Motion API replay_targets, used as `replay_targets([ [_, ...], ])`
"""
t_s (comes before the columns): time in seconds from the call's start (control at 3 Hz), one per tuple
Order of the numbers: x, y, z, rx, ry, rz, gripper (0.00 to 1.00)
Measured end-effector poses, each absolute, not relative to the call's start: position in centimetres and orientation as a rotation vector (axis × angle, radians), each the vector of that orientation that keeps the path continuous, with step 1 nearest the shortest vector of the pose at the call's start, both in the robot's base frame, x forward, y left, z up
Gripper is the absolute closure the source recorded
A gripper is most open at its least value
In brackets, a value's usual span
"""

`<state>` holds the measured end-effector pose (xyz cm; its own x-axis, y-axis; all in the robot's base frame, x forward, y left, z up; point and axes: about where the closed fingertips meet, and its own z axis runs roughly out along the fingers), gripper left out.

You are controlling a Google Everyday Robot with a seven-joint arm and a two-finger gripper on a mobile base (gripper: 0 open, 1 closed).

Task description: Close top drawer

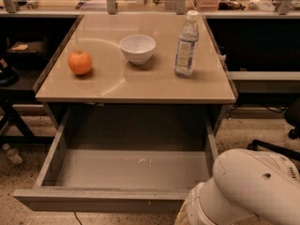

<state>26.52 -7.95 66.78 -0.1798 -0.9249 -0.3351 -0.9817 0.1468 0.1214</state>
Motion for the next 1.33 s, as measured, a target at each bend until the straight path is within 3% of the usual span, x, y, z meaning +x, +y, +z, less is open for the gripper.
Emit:
replay_targets([
  [0.33, 26.73, -7.67, 66.5, -1.889, 2.227, 0.46, 0.93],
  [1.33, 26.73, -7.66, 66.5, -1.89, 2.227, 0.46, 0.23],
])
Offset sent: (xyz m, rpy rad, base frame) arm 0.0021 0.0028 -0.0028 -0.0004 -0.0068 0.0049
